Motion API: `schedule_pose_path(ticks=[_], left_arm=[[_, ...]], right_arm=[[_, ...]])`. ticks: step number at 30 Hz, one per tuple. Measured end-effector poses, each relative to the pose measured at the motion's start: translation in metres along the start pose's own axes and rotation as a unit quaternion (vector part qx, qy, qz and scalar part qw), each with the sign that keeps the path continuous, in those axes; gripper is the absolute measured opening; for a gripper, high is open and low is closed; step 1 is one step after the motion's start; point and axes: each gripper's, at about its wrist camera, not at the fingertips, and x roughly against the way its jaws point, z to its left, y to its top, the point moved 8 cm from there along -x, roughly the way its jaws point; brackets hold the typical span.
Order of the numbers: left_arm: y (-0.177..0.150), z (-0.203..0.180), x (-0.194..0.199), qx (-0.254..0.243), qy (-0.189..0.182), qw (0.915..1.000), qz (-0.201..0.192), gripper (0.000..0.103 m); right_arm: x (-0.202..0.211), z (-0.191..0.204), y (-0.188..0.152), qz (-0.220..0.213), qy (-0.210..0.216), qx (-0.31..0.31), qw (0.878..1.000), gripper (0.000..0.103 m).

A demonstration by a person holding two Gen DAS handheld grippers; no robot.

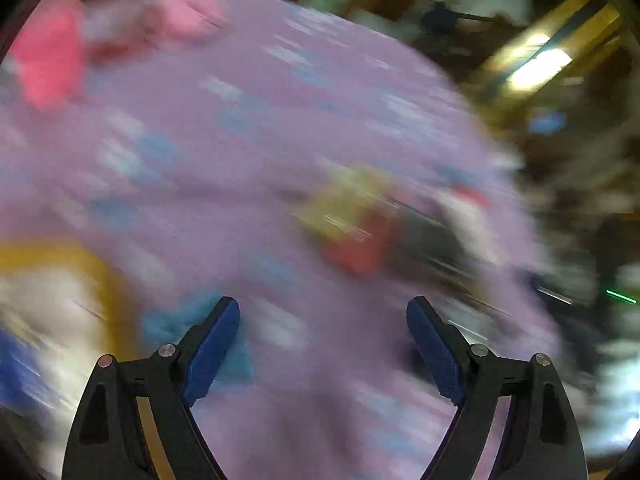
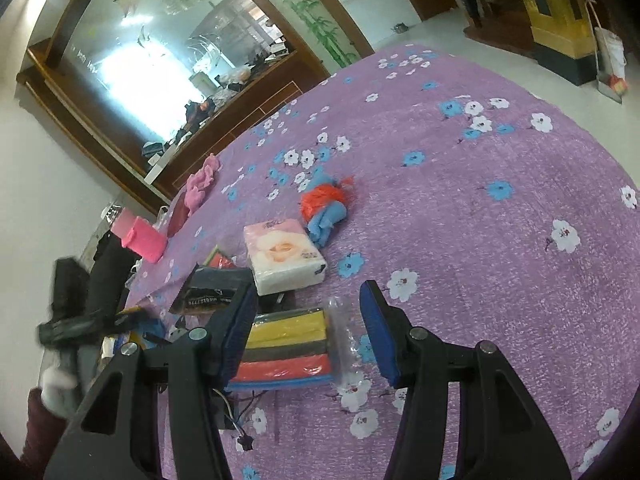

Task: Organize soft objects
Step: 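Move left tool to blue knit cloth while right tool returns to striped packs, then close left tool on the blue knit cloth and lift it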

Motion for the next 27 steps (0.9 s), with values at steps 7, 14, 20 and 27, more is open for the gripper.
schedule_pose_path(ticks=[7,14,20,27], left_arm=[[-0.05,-0.06,0.057,-0.12,0.075,0.9871,-0.076,0.087],[-0.035,-0.013,0.037,-0.08,0.207,0.9687,-0.111,0.087],[-0.014,0.015,-0.003,-0.04,0.246,0.9624,-0.109,0.086],[-0.005,0.032,-0.016,0.001,0.242,0.9622,-0.125,0.077]], right_arm=[[0.004,-0.006,0.003,-0.007,-0.001,-0.01,1.0,0.051],[0.002,-0.008,-0.001,0.0,-0.005,-0.012,1.0,0.051],[-0.001,-0.012,-0.002,0.009,-0.004,-0.02,1.0,0.051],[-0.006,-0.016,0.0,0.013,-0.008,-0.024,1.0,0.051]])
